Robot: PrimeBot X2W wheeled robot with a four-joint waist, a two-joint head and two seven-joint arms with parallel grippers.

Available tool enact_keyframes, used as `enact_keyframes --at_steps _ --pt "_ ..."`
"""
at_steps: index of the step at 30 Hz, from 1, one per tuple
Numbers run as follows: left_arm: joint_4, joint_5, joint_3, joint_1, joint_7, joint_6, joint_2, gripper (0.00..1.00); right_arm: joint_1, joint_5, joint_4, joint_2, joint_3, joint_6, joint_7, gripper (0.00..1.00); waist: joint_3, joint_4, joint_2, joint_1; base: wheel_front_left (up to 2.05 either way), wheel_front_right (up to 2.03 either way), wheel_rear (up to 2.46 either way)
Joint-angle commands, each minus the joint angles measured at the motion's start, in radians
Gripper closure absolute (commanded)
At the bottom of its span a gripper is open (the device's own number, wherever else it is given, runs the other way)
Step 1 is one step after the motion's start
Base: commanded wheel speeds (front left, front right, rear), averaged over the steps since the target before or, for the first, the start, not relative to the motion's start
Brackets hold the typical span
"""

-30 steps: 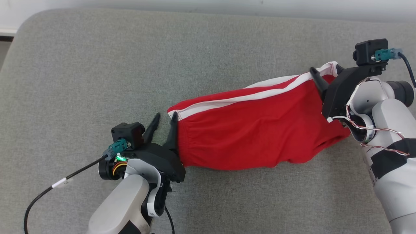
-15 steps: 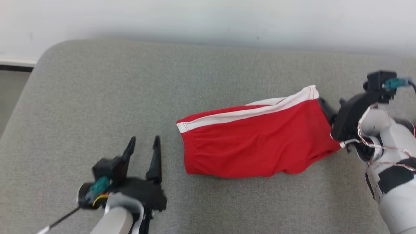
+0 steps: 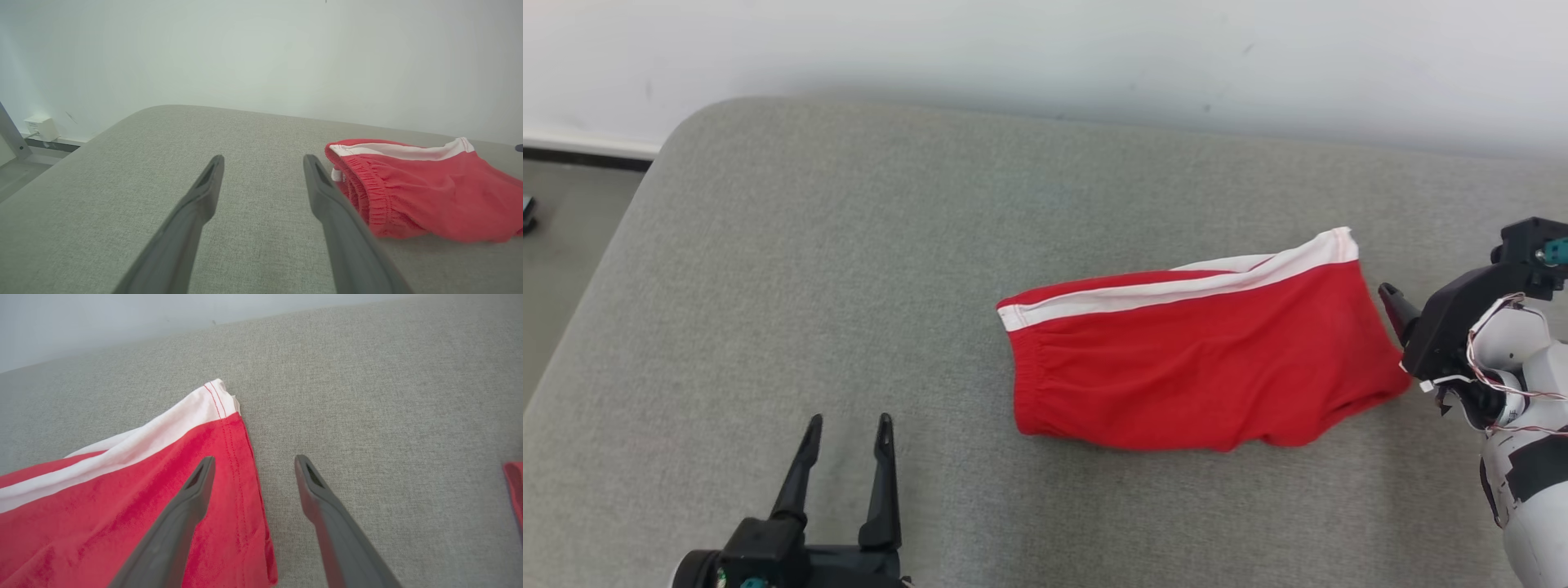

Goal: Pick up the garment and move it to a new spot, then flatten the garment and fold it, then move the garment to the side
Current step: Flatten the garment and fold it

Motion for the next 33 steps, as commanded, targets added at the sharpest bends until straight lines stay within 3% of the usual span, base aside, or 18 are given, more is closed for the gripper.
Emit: enact_keyframes --at_steps 1,11,18,19,20,22,33 --pt "-0.013 0.022 0.014 0.019 -0.003 -0.005 -0.003 0.0 -0.009 -0.011 0.009 0.005 -0.01 -0.002 -0.009 0.0 0.024 0.021 0.0001 0.0001 0.0 0.0 0.0" --pt "-0.069 0.113 0.124 0.078 -0.003 -0.099 -0.076 0.0 -0.016 -0.1 0.1 0.016 -0.091 -0.002 -0.008 0.0 0.082 0.064 0.0001 0.0001 0.0 0.0 0.0" --pt "-0.058 0.145 0.159 0.107 -0.003 -0.157 -0.102 0.0 0.021 -0.109 0.141 0.084 -0.07 0.001 0.041 0.0 0.084 0.066 0.0001 0.0001 0.0 0.0 0.0" --pt "-0.052 0.144 0.16 0.11 -0.003 -0.168 -0.105 0.0 0.029 -0.106 0.144 0.094 -0.059 0.001 0.054 0.07 0.083 0.066 0.0001 0.0001 0.0 0.0 0.0" --pt "-0.042 0.139 0.159 0.115 -0.003 -0.174 -0.108 0.0 0.038 -0.104 0.142 0.1 -0.049 0.002 0.063 0.51 0.083 0.066 0.0001 0.0001 0.0 0.0 0.0" --pt "-0.03 0.136 0.16 0.113 -0.003 -0.185 -0.112 0.0 0.054 -0.097 0.135 0.107 -0.031 0.003 0.074 1.0 0.082 0.066 0.0001 0.0001 0.0 0.0 0.0" --pt "0.023 0.14 0.168 0.105 -0.003 -0.211 -0.121 0.0 0.058 -0.123 0.08 0.024 -0.057 -0.003 -0.009 1.0 0.048 0.049 0.0001 0.0001 0.0 0.0 0.0"
